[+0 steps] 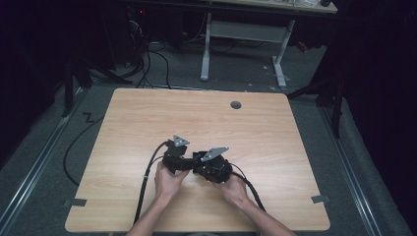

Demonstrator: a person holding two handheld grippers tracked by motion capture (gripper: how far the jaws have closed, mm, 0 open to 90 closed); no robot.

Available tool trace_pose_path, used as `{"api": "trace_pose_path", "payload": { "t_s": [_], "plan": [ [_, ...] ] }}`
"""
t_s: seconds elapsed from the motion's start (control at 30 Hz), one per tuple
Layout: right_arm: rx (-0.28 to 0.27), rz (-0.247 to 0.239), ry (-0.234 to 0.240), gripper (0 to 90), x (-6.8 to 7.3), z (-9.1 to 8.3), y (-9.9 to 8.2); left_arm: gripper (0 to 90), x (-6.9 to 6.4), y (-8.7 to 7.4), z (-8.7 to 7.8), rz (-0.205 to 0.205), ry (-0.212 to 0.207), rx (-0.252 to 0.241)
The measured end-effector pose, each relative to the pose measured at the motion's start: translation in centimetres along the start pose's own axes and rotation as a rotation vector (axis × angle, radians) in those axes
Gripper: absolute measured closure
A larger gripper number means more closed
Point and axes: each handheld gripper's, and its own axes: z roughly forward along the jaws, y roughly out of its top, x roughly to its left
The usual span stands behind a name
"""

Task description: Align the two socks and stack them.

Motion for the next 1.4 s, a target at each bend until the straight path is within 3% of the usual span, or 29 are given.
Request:
{"api": "trace_pose_path", "payload": {
  "t_s": [0.1, 0.2, 0.37, 0.47, 0.6, 0.67, 0.77, 0.83, 0.93, 1.0, 1.2, 1.4],
  "plan": [
    [-0.008, 0.016, 0.006, 86.4, -0.2, 0.0, -0.6, 34.6, -0.7, 0.4, 1.0, 0.013, -0.010, 0.012],
    [-0.008, 0.010, 0.008, 84.5, -0.2, 0.0, -0.7, 35.2, -1.3, 0.2, 2.0, 0.050, 0.019, 0.057],
    [-0.006, 0.010, 0.029, 70.8, 0.2, -0.5, -0.7, 34.9, -0.8, -0.2, 2.3, 0.043, 0.024, 0.075],
    [-0.037, -0.005, 0.021, 61.1, 0.4, -1.8, -1.3, 35.4, -0.7, -0.3, 2.0, 0.056, 0.042, 0.077],
    [-0.092, 0.012, -0.015, 57.9, -0.2, -4.2, -2.5, 36.8, -0.4, -0.4, 1.7, 0.064, 0.045, 0.072],
    [-0.114, 0.046, -0.052, 58.3, -1.2, -5.2, -3.1, 36.8, -0.3, -0.4, 1.5, 0.058, 0.043, 0.068],
    [-0.152, 0.167, -0.112, 59.8, -3.4, -6.4, -3.9, 38.1, -0.4, -0.2, 0.9, 0.057, 0.043, 0.043],
    [-0.159, 0.204, -0.147, 60.0, -4.3, -6.7, -4.3, 38.1, -1.0, -0.1, 0.3, 0.076, 0.042, 0.039],
    [-0.145, 0.211, -0.163, 60.3, -5.1, -6.5, -4.8, 38.1, -2.0, -0.2, -0.4, 0.104, 0.041, 0.033],
    [-0.132, 0.216, -0.158, 60.5, -5.1, -6.1, -4.9, 38.2, -2.2, -0.6, -0.5, 0.103, 0.047, 0.040],
    [-0.099, 0.225, -0.122, 61.1, -5.1, -4.6, -5.3, 41.5, -1.5, -2.2, 0.0, 0.076, 0.031, 0.092],
    [-0.106, 0.212, -0.099, 62.0, -4.5, -4.4, -5.1, 47.2, -1.1, -2.8, 0.1, 0.061, 0.003, 0.103]
  ]
}}
